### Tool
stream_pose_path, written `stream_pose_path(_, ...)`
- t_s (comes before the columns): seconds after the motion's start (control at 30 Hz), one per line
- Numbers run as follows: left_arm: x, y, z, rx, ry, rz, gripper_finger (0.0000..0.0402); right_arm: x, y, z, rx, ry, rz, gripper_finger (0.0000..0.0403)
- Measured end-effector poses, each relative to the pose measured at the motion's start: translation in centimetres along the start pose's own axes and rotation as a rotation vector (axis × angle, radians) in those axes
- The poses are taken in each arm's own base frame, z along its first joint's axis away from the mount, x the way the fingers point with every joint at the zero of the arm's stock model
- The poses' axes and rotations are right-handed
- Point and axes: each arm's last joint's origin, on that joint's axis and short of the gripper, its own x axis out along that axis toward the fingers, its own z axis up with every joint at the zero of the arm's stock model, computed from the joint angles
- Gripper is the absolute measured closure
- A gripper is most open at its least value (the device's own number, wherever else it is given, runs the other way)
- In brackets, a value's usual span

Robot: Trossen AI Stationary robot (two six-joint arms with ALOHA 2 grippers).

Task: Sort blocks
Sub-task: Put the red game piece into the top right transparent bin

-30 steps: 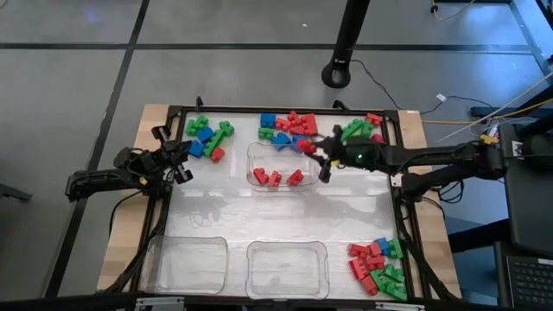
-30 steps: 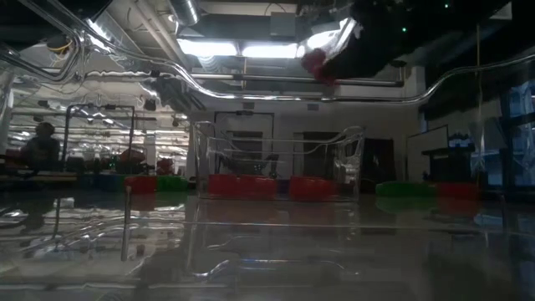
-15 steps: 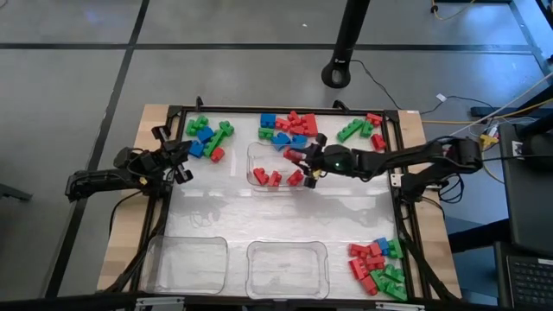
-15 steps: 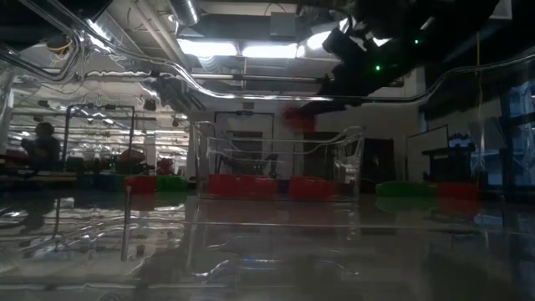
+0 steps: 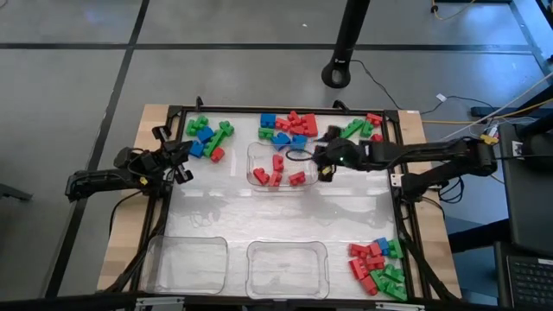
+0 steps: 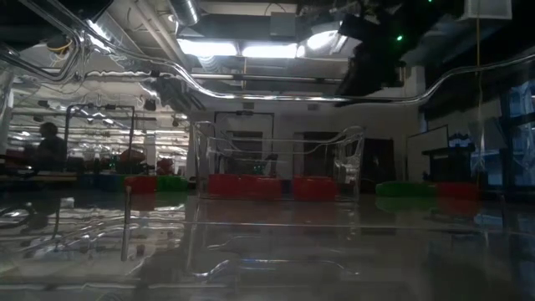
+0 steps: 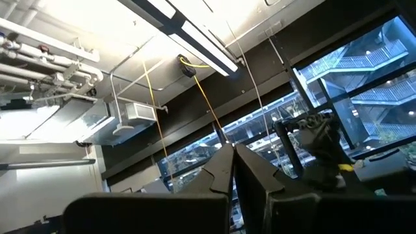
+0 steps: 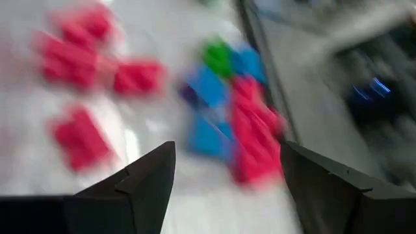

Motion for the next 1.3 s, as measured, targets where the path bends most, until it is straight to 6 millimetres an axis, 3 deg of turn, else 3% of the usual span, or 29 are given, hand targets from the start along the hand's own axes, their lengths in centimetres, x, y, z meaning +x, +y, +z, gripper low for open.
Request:
stream_pose_path(0.2,0.0,0.0,0.0,-0.019,0.0,0.001,0.0396,-1.4,-3.3,-3.1,0.179,0.373,-0.215,0.0125)
stream_pose_path(0.43,0.0,0.0,0.0,-0.013,-0.001,0.002,0.0396,0.7,-5.4,-9.1,0.371,0.706,-0.234,0.0125)
stream_pose_path(0.77,0.0,0.0,0.0,-0.012,-0.001,0.001,0.0396,2.3,-5.0,-14.4,0.497,0.861,-0.207,0.0167)
stream_pose_path(1.3,0.0,0.0,0.0,-0.011,-0.001,0.0,0.0396,3.3,-5.5,-17.2,0.572,0.882,-0.299,0.0225)
